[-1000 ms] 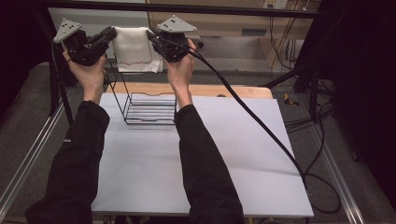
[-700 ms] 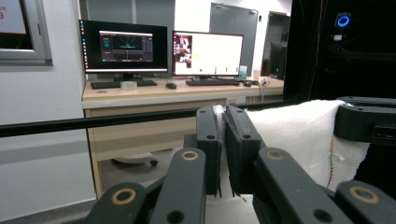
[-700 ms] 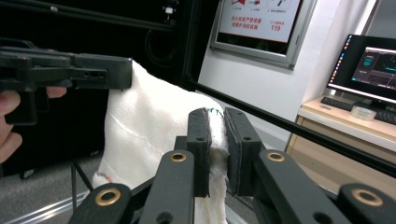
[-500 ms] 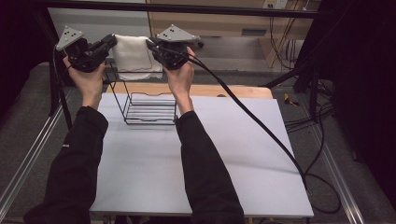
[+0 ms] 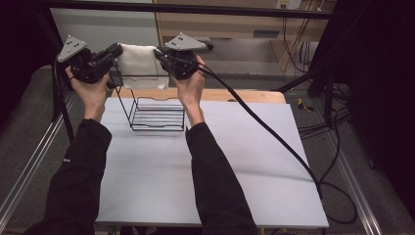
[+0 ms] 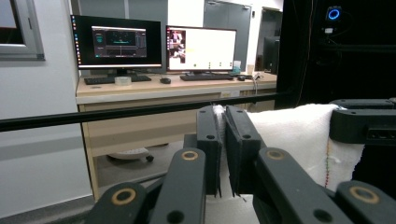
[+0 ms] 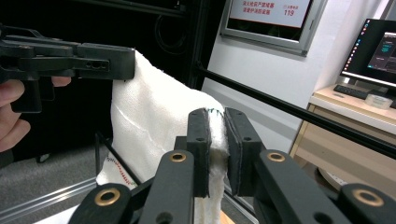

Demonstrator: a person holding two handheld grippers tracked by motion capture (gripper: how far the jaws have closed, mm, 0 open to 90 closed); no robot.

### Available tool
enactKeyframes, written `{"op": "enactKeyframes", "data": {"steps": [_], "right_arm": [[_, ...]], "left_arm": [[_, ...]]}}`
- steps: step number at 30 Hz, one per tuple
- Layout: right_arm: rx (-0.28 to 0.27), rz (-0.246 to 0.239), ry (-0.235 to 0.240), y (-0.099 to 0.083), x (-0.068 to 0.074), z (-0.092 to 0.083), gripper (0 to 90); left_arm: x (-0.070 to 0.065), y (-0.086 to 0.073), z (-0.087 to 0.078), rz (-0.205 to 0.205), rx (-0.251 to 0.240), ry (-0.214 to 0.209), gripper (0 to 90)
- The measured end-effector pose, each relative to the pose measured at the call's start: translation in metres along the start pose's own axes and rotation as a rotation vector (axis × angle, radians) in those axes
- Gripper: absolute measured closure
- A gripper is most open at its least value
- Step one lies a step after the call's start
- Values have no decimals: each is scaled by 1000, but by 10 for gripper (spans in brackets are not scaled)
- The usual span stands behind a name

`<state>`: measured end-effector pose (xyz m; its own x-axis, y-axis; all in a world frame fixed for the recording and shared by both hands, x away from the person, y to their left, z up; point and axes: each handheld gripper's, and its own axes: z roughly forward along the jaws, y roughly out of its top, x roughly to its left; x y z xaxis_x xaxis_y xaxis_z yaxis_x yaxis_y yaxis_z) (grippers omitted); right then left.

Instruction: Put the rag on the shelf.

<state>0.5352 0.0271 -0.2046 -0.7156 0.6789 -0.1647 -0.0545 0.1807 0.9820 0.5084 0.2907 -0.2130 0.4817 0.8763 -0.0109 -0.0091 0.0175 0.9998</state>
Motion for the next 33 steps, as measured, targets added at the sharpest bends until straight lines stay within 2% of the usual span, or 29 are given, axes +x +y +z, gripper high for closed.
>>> {"op": "enactKeyframes", "data": {"steps": [14, 20, 28, 33], "right_arm": [[15, -18, 28, -5, 10, -8, 809], [28, -22, 38, -8, 14, -11, 807], [48, -49, 49, -11, 21, -16, 804], [47, -43, 61, -16, 26, -21, 803]], "left_arm": [[-2, -9, -16, 7, 11, -16, 845], [-2, -15, -19, -10, 31, -27, 843], [-3, -20, -31, 6, 38, -49, 841], [-5, -22, -37, 20, 55, -65, 839]]}}
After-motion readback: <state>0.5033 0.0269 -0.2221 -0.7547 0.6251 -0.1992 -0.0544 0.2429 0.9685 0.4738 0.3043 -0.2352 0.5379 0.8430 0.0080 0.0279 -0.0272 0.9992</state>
